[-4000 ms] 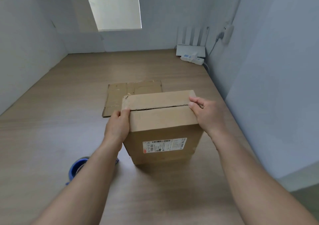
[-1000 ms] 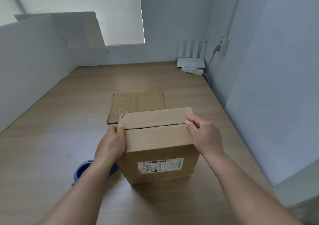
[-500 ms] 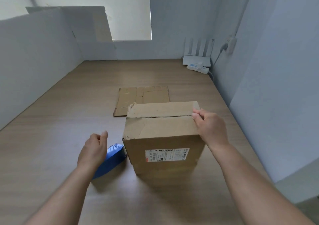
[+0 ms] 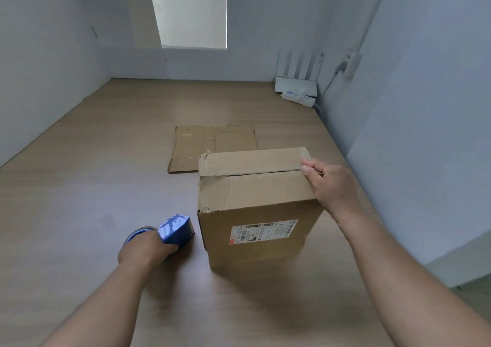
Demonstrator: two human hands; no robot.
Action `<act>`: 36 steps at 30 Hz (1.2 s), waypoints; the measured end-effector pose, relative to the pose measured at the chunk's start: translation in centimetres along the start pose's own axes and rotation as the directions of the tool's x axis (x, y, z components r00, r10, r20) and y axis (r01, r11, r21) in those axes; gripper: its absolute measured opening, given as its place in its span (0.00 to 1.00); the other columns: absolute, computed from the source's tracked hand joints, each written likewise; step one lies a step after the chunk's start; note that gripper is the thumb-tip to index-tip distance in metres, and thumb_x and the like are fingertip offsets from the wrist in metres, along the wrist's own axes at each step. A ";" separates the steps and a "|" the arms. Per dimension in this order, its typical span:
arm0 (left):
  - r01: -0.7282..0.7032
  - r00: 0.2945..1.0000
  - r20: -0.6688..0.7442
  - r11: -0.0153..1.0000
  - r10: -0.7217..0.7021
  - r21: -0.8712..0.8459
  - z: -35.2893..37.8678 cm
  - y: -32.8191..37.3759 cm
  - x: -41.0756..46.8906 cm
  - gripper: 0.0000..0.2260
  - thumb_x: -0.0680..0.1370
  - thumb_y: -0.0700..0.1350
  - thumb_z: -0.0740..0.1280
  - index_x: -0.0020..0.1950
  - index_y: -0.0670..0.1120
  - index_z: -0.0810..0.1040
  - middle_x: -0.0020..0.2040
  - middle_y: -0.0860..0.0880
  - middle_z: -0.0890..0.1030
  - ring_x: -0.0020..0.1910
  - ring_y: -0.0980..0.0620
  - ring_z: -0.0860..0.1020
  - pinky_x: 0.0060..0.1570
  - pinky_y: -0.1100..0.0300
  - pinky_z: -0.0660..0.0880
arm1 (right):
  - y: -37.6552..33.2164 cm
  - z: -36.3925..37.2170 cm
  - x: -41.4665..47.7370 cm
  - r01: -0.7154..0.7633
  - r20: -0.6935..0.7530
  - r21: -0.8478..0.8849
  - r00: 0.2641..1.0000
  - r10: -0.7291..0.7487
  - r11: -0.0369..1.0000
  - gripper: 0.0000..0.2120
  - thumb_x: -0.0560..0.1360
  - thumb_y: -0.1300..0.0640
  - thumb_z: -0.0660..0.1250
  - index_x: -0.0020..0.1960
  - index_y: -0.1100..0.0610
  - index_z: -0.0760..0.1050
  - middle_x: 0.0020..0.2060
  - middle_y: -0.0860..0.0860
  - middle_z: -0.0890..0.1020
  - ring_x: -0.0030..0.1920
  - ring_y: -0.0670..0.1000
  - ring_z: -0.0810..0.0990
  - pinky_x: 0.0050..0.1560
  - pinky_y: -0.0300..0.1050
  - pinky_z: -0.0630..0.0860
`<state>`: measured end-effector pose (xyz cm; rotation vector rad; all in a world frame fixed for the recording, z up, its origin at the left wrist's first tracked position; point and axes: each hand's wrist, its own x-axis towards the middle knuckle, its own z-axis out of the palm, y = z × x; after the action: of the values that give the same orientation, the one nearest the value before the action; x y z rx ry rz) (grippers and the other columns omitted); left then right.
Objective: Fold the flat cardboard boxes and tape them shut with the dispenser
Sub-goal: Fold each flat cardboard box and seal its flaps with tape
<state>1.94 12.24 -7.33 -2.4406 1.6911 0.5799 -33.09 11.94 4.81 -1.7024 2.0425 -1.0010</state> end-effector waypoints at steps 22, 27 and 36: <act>-0.524 0.849 -0.055 0.822 0.526 -0.225 -17.9 13.5 -13.2 0.12 0.69 0.55 0.75 0.47 0.56 0.77 0.44 0.54 0.81 0.43 0.57 0.79 0.42 0.63 0.75 | 0.4 -0.6 -0.8 0.001 0.079 -0.093 0.997 0.007 0.996 0.17 0.81 0.46 0.54 0.66 0.46 0.75 0.68 0.48 0.72 0.62 0.52 0.74 0.54 0.44 0.70; -0.529 0.846 -0.031 0.828 0.533 -0.186 -17.4 14.0 -12.9 0.12 0.68 0.56 0.75 0.47 0.56 0.76 0.44 0.54 0.81 0.44 0.56 0.79 0.45 0.60 0.76 | 0.1 -1.2 -1.5 0.016 0.071 -0.148 0.997 -0.005 0.989 0.19 0.81 0.46 0.53 0.66 0.50 0.75 0.71 0.53 0.68 0.70 0.54 0.65 0.61 0.48 0.69; -0.594 0.804 -0.052 0.793 0.593 -0.138 -17.7 14.0 -12.0 0.12 0.69 0.57 0.75 0.44 0.59 0.74 0.43 0.55 0.81 0.42 0.57 0.78 0.40 0.63 0.73 | -4.3 -2.5 -1.0 -0.254 0.295 0.584 0.951 0.089 0.771 0.15 0.79 0.53 0.60 0.63 0.59 0.72 0.50 0.55 0.79 0.29 0.45 0.76 0.29 0.38 0.71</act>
<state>-10.25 12.11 15.11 -1.9443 2.5156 0.7819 -31.21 13.46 9.30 -1.1903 1.4436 -1.1547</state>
